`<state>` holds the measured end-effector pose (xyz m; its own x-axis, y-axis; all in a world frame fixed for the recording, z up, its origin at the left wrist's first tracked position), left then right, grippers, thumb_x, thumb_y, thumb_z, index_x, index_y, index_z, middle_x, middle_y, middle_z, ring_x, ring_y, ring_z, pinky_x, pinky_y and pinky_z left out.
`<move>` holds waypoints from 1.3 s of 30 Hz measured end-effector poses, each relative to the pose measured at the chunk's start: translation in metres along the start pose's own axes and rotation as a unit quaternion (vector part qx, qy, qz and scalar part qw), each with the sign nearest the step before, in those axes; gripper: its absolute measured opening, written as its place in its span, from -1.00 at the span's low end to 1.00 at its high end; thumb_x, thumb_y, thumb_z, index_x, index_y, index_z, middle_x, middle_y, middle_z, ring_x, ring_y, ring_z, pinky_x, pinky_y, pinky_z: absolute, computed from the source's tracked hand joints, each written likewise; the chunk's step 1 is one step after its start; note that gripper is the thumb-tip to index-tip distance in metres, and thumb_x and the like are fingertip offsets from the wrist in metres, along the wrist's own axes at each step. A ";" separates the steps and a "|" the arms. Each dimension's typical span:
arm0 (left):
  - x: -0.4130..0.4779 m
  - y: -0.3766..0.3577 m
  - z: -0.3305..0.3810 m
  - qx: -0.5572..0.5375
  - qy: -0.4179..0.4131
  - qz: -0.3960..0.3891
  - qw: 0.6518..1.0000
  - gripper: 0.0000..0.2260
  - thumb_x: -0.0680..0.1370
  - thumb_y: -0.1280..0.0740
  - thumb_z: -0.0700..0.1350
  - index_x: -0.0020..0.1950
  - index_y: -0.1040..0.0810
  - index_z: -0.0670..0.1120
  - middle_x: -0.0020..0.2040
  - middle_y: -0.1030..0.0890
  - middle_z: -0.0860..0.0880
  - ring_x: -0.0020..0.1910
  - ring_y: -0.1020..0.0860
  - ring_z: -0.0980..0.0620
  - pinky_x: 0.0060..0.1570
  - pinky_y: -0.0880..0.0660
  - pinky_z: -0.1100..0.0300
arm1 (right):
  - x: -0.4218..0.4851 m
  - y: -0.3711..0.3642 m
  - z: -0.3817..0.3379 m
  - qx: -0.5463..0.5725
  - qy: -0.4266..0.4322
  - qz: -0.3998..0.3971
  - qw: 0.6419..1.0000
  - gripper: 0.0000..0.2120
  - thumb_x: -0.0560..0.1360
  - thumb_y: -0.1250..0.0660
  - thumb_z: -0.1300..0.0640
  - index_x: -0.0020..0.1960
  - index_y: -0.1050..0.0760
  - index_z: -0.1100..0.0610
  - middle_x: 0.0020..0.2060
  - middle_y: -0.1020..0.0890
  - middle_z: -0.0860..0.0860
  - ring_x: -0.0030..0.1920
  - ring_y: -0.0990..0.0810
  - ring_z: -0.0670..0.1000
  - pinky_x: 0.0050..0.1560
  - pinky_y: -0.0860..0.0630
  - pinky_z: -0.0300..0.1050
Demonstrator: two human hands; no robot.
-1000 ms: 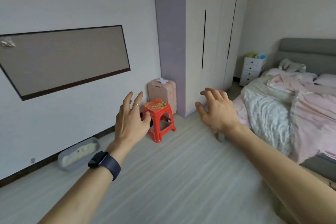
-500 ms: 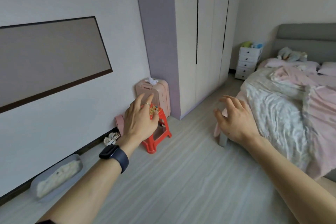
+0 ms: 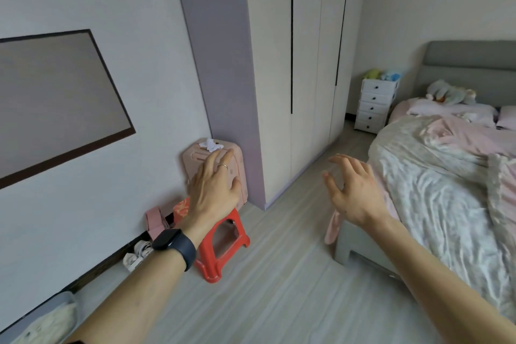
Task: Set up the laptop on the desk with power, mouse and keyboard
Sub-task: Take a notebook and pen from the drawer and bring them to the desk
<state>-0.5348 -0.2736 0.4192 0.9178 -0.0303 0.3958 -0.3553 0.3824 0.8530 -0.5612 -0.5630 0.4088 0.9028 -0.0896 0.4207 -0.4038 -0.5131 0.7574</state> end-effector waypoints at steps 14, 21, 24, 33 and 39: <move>0.333 -0.145 -0.006 -0.037 -0.100 -0.055 0.993 -0.44 0.60 -0.25 0.01 0.58 -0.19 0.01 0.56 -0.19 -0.05 0.50 -0.22 -0.09 0.44 -0.24 -0.01 | 0.284 -0.093 0.068 -0.020 -0.066 0.051 0.996 -0.56 0.61 -0.10 -0.16 0.36 -0.46 0.03 0.34 -0.54 0.04 0.34 -0.44 0.24 0.29 -0.43 0.16; 0.474 -0.251 0.043 -0.055 -0.145 -0.083 0.984 -0.41 0.60 -0.25 0.02 0.60 -0.15 0.03 0.56 -0.19 -0.03 0.51 -0.19 -0.07 0.43 -0.19 0.02 | 0.401 -0.127 0.157 -0.051 -0.105 0.064 0.991 -0.60 0.63 -0.19 -0.06 0.39 -0.44 0.09 0.35 -0.53 0.07 0.36 -0.42 0.21 0.33 -0.37 0.08; 0.530 -0.291 0.072 -0.066 -0.163 -0.074 0.982 -0.42 0.59 -0.26 0.01 0.59 -0.17 0.02 0.54 -0.21 -0.03 0.50 -0.21 -0.06 0.42 -0.23 0.01 | 0.458 -0.136 0.202 -0.044 -0.116 0.076 0.989 -0.59 0.64 -0.19 -0.06 0.42 -0.42 0.08 0.37 -0.52 0.06 0.40 -0.38 0.20 0.35 -0.34 0.05; 0.705 -0.396 0.147 -0.065 -0.154 -0.078 0.983 -0.42 0.59 -0.26 0.02 0.59 -0.18 0.01 0.54 -0.23 0.01 0.51 -0.21 -0.03 0.43 -0.23 0.03 | 0.637 -0.154 0.334 -0.013 -0.149 0.066 0.986 -0.60 0.63 -0.20 -0.07 0.40 -0.46 0.07 0.35 -0.54 0.07 0.36 -0.42 0.24 0.36 -0.35 0.06; 0.811 -0.484 0.179 -0.071 -0.147 -0.094 0.982 -0.42 0.59 -0.26 0.02 0.59 -0.18 0.01 0.53 -0.26 0.00 0.48 -0.24 -0.06 0.41 -0.25 0.00 | 0.735 -0.170 0.411 -0.024 -0.162 0.066 0.984 -0.63 0.65 -0.19 -0.03 0.41 -0.44 0.07 0.33 -0.54 0.08 0.37 -0.39 0.20 0.33 -0.32 0.01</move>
<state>0.3495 -0.6484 0.3885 0.8668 -0.3701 0.3342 -0.1369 0.4680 0.8731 0.2320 -0.8928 0.3843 0.8383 -0.4248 0.3419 -0.5207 -0.4375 0.7331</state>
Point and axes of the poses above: each hand's wrist, its own x-axis towards the middle knuckle, its own y-axis out of the back of the hand, z = x × y, the point moved 2 cm from there along x, towards the middle knuckle
